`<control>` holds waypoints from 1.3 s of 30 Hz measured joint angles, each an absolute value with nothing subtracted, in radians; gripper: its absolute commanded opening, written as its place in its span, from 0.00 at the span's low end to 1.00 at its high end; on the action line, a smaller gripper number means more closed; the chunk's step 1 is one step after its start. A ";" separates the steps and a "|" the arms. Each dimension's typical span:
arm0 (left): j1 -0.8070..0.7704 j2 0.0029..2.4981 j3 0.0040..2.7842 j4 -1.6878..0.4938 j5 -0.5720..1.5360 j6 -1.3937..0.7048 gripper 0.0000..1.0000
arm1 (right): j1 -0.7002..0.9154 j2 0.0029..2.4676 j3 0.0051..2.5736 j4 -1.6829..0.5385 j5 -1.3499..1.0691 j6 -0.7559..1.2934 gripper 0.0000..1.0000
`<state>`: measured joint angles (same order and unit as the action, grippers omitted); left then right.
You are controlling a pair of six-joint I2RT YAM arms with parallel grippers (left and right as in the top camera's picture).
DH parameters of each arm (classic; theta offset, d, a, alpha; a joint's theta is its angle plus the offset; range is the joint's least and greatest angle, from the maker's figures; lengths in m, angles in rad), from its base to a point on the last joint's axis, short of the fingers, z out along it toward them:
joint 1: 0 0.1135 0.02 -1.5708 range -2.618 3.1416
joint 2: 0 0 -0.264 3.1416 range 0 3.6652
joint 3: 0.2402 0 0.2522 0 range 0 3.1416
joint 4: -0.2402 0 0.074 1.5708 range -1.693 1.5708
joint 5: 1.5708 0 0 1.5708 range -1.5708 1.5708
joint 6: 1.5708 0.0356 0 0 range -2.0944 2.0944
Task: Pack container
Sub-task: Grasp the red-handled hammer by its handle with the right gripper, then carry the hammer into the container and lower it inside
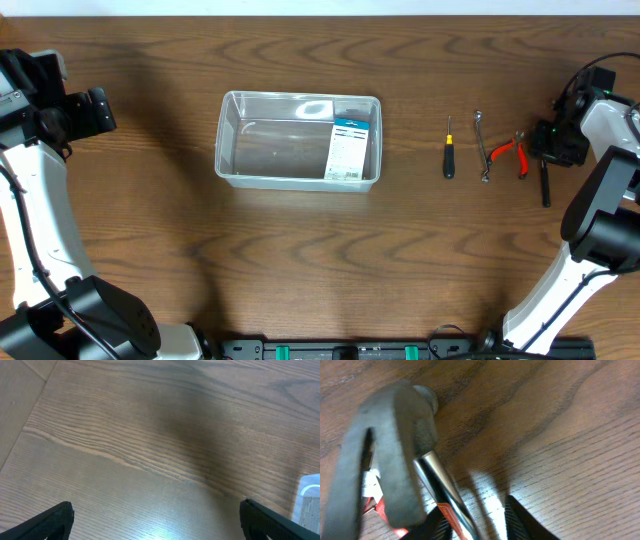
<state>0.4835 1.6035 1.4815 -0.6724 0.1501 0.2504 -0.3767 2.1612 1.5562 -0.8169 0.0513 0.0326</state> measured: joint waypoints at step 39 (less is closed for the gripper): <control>0.484 1.604 1.481 -0.672 0.150 0.251 0.98 | -0.299 1.777 1.549 -0.886 -0.145 0.054 0.01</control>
<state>0.4835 1.6035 1.4815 -0.6724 0.1501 0.2508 -0.2989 1.7767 1.5494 -0.8864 -0.1448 0.0540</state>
